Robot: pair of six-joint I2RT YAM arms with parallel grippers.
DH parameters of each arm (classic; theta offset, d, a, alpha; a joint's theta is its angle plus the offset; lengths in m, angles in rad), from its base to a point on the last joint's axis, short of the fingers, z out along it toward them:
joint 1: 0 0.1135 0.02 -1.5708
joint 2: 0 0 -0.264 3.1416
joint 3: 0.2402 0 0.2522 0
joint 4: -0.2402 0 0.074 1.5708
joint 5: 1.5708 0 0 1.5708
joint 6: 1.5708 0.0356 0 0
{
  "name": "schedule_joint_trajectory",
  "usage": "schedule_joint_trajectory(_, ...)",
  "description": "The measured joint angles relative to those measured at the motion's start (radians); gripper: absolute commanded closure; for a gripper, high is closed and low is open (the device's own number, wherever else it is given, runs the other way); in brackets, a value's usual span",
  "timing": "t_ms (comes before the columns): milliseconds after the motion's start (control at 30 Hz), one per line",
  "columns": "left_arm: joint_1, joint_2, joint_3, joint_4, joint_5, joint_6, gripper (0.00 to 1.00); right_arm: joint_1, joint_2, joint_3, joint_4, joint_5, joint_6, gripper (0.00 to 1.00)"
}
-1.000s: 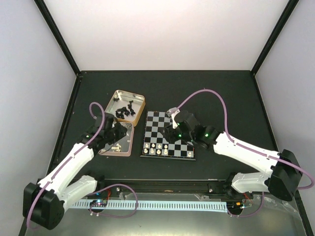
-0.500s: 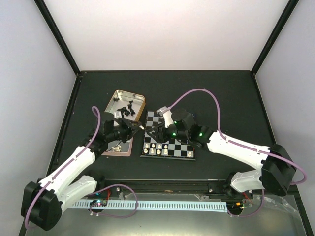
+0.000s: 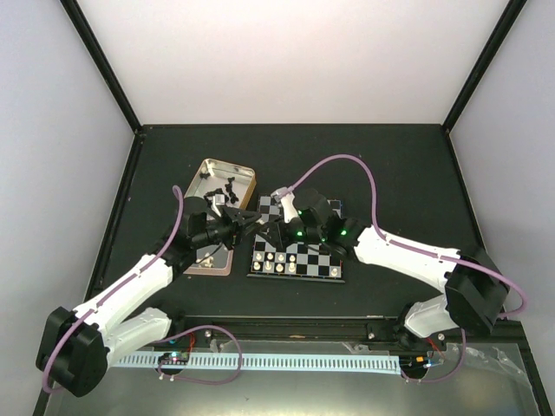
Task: Set up the chess pieces on the board
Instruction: Place the chess piece on the chessboard.
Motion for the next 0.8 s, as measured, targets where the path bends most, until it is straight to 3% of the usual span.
schedule_joint_trajectory(333,-0.004,0.000,-0.010,0.015,0.007,-0.020,0.85,0.000,0.003,0.015,0.000,0.022,0.013,0.81)
schedule_joint_trajectory(567,-0.004,0.000,-0.012,0.018,0.006,-0.029,0.85,0.002,0.003,0.024,-0.012,0.039,0.021,0.87)
schedule_joint_trajectory(667,-0.004,0.000,-0.013,0.022,0.005,-0.033,0.84,0.002,0.003,0.027,-0.018,0.043,0.023,0.96)
schedule_joint_trajectory(733,-0.004,0.000,-0.014,0.022,0.003,-0.034,0.77,0.002,0.003,0.028,-0.022,0.047,0.024,0.99)
schedule_joint_trajectory(800,-0.004,0.000,-0.014,0.023,0.001,-0.036,0.62,0.002,0.003,0.029,-0.023,0.050,0.032,0.99)
